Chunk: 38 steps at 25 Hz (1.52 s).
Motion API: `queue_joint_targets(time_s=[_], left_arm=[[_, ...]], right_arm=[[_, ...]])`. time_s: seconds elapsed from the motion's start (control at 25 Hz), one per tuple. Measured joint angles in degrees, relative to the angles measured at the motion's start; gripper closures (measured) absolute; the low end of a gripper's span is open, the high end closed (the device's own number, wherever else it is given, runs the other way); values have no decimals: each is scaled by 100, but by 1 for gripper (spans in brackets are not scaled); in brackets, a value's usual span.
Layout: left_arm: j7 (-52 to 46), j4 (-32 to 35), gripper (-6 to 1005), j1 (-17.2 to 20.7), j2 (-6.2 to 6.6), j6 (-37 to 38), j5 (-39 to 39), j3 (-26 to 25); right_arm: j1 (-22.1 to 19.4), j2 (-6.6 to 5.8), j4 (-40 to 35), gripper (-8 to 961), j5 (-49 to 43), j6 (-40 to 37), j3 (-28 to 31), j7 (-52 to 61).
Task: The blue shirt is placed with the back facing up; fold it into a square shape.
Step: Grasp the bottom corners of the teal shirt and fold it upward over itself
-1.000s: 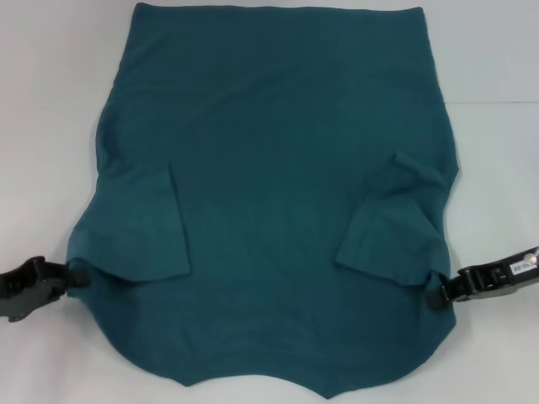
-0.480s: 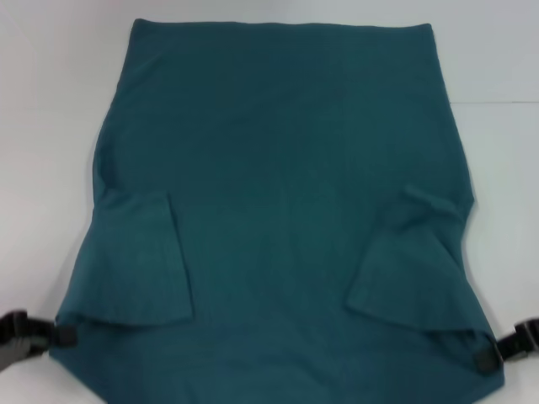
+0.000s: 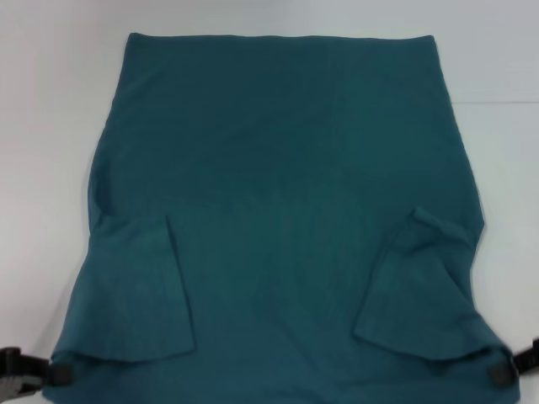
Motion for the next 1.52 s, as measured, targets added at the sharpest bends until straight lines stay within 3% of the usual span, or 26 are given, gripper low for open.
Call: queue_joint_targets(time_s=[0.36, 0.6, 0.72, 0.96, 1.16, 1.52], left_arm=[[-407, -441, 924, -847, 53, -994, -100, -29], [-790, -1134, 922, -1656, 305, -1938, -56, 86], [-976, -1277, 922, -1965, 367, -2422, -50, 272], [-1205, -1491, 920, -2445, 383, -3459, -46, 672], [-1214, -1659, 919, -2663, 230, -4478, -64, 953], [-1217, -2116, 916, -3002, 153, -5955, -43, 1633]], right_arm=[[344, -40, -10, 851, 135, 558, 1267, 68], [630, -6, 40, 842, 412, 1311, 1300, 207], [803, 51, 58, 837, 413, 1761, 1284, 227], [1079, 203, 65, 828, 477, 2761, 1200, 235], [1332, 344, 295, 821, 475, 4132, 638, 235], [1650, 437, 799, 807, 446, 5652, 14, 235]])
